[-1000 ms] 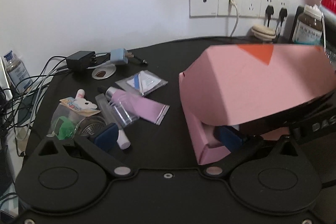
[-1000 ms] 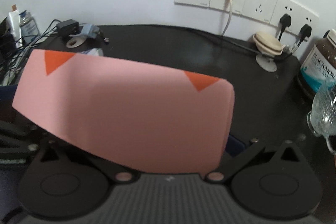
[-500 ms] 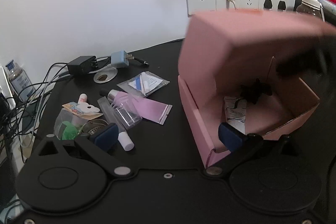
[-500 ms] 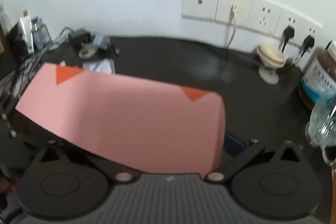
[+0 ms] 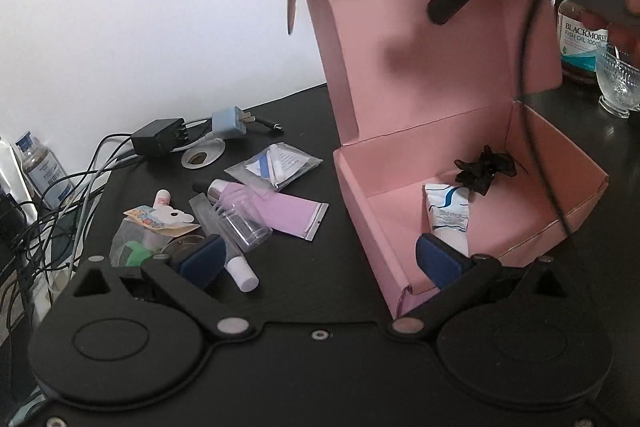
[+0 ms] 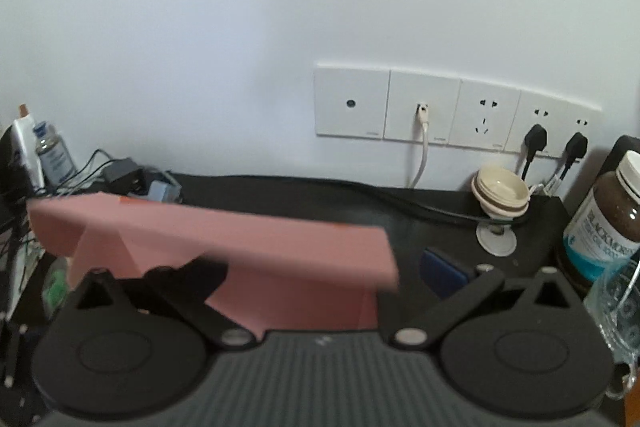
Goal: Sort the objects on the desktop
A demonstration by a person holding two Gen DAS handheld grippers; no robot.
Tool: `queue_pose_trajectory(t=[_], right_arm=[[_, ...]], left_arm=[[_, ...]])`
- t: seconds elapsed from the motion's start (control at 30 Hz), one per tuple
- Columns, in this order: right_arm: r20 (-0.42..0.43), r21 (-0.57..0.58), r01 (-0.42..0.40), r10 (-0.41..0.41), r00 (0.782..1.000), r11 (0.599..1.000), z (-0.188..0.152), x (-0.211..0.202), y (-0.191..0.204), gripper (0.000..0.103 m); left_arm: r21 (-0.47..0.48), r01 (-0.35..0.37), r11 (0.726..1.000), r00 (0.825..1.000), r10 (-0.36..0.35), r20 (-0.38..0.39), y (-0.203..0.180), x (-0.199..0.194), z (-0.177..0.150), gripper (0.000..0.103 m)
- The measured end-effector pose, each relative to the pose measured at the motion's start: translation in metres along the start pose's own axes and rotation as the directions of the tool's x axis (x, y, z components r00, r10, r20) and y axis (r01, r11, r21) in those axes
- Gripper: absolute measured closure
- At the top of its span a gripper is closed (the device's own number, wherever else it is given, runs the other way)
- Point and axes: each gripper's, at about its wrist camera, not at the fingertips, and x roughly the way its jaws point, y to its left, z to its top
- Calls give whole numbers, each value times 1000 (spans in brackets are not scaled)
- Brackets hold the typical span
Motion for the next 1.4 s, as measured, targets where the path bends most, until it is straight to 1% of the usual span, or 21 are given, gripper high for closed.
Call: queue_pose_trajectory(t=[0.1, 0.27, 0.47, 0.6, 0.87, 1.1, 1.27, 1.4], right_arm=[[-9, -6, 22, -22, 1000, 1000, 4, 17, 0, 1], [-51, -43, 50, -52, 997, 998, 4, 47, 1, 1], [-145, -54, 60, -67, 987, 997, -6, 77, -4, 1], [-188, -36, 56, -62, 980, 998, -13, 88, -11, 1], [-235, -27, 72, -77, 969, 997, -15, 102, -18, 1], [-253, -8, 85, -85, 964, 996, -16, 104, -20, 1], [-265, -1, 119, -115, 957, 993, -20, 107, -25, 1], [-274, 45, 106, -90, 958, 993, -24, 105, -35, 1]], left_arm=[[-4, -2, 1000, 1000, 2, 1, -1, 0, 0, 0], [0, -13, 1000, 1000, 13, 7, -2, -1, -1, 0], [3, -20, 1000, 1000, 20, 13, -4, -2, -1, 0], [5, -23, 1000, 1000, 23, 18, -4, -2, -1, 0], [11, -32, 999, 999, 32, 23, -5, -3, -1, 0], [11, -37, 999, 999, 37, 20, -5, -4, -4, 0], [9, -41, 999, 999, 41, 10, -5, -4, -6, 0], [9, -40, 999, 999, 40, 11, -7, -5, -9, 0]])
